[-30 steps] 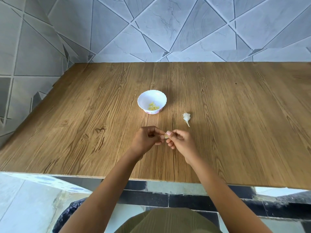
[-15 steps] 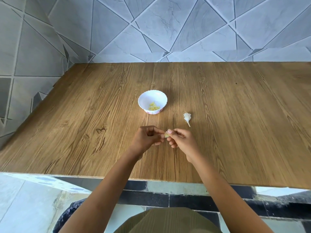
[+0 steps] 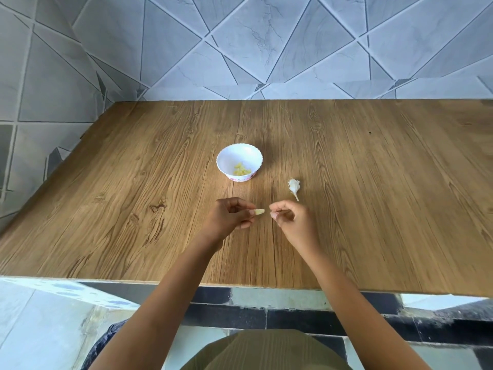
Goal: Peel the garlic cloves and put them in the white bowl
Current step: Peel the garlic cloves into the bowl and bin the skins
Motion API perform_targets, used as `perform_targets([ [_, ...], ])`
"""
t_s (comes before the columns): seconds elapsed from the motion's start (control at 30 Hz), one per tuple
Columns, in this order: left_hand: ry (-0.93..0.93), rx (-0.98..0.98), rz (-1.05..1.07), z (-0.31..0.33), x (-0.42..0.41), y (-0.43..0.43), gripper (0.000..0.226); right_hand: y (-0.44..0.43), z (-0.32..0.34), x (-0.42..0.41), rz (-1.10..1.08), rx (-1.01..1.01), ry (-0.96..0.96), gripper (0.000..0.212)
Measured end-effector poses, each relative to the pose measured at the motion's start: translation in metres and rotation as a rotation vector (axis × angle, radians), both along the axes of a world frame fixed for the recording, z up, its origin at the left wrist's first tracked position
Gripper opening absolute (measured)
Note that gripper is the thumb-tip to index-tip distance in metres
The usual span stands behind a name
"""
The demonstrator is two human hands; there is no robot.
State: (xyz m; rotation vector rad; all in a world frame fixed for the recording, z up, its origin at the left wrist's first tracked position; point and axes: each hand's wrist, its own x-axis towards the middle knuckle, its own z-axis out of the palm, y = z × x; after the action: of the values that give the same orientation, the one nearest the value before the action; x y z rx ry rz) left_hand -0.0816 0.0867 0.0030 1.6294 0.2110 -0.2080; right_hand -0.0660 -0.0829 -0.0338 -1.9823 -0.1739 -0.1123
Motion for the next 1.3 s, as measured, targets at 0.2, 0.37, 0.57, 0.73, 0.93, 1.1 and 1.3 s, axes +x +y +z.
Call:
perform_targets([
  [0.2, 0.031, -0.082, 0.076, -0.002, -0.002, -0.002, 0.013, 0.005, 0.004, -0.006, -0.023, -0.008, 0.001, 0.018],
  [0.37, 0.052, -0.107, 0.049, -0.001, -0.006, -0.004, 0.016, 0.009, 0.015, -0.012, 0.085, 0.483, 0.375, 0.009],
  [0.57, 0.039, -0.012, -0.05, 0.001, -0.009, -0.004, 0.014, 0.009, 0.016, -0.012, 0.072, 0.557, 0.481, 0.008],
  [0.73, -0.001, 0.065, -0.052, 0.002, -0.009, -0.005, 0.01, 0.009, 0.015, -0.01, 0.049, 0.529, 0.507, 0.005],
  [0.93, 0.007, -0.048, -0.002, 0.004, -0.007, -0.006, 0.012, 0.004, 0.005, -0.008, 0.067, 0.053, -0.011, 0.002],
  [1.1, 0.054, -0.116, -0.003, 0.0, -0.006, -0.012, 0.02, 0.004, 0.001, -0.005, 0.12, -0.035, -0.157, 0.004],
  [1.3, 0.033, -0.1, -0.014, -0.002, -0.004, -0.007, 0.013, 0.002, 0.003, -0.004, 0.175, 0.007, -0.135, 0.008],
])
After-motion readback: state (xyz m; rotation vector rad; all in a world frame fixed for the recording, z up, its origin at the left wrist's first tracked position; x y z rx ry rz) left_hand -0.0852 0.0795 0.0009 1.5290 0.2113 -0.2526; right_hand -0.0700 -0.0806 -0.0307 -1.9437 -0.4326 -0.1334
